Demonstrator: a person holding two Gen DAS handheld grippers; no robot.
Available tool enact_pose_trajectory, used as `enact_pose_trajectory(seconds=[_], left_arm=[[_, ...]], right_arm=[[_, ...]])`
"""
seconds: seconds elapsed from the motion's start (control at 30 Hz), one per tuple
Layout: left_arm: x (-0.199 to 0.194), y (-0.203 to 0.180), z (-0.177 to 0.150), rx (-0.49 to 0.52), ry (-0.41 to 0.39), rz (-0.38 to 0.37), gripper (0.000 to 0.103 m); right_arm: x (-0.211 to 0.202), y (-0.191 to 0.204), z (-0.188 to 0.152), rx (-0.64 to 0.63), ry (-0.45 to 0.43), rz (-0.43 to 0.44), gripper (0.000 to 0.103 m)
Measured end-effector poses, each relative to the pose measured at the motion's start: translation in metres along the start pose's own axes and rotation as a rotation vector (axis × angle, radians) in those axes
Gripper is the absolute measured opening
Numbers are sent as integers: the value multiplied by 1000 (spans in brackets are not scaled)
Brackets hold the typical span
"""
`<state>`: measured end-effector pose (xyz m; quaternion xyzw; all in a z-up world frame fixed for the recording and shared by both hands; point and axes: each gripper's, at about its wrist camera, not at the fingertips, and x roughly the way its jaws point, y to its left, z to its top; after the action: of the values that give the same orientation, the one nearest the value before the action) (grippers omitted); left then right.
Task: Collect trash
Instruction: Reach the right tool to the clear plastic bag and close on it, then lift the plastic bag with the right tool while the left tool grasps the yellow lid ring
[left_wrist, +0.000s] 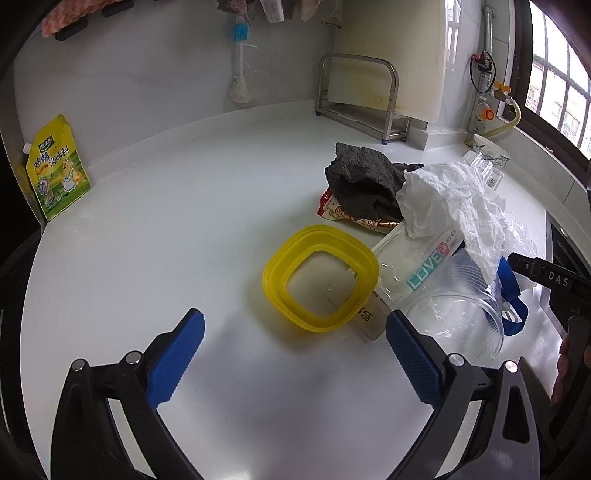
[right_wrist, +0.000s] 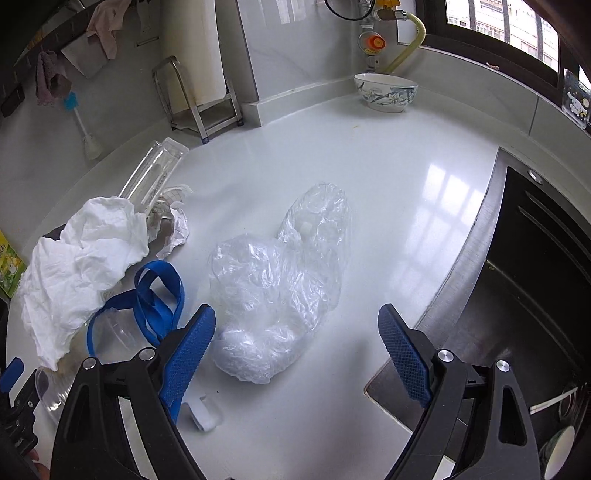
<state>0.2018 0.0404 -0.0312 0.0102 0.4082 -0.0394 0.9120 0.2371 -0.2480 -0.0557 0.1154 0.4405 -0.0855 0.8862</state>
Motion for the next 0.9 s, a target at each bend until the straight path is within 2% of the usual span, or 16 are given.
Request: enact_pose_trajectory(seconds=[0.2, 0.23, 0.27, 0.3, 0.33, 0.47, 0.9], left_arm=[[5, 4, 3, -10, 11, -5, 97], [6, 4, 3, -10, 12, -6, 97], [8, 4, 4, -10, 16, -8, 97], [9, 5, 5, -11, 22, -16, 97], [10, 5, 6, -12, 29, -26, 97], [18, 6, 6, -11, 44, -31, 97], [34, -1, 13, -12, 53, -14, 97]], right_arm=[[5, -1, 0, -1, -12, 6, 84], [6, -1, 0, -5, -9, 16, 82], [5, 1, -1, -17, -12, 13, 69], [4, 3, 0, -30, -8, 9, 50], [3, 3, 0, -37, -5, 18, 48], [1, 0, -1, -10, 3, 68, 44], [-11, 1, -8, 0, -20, 104, 44]])
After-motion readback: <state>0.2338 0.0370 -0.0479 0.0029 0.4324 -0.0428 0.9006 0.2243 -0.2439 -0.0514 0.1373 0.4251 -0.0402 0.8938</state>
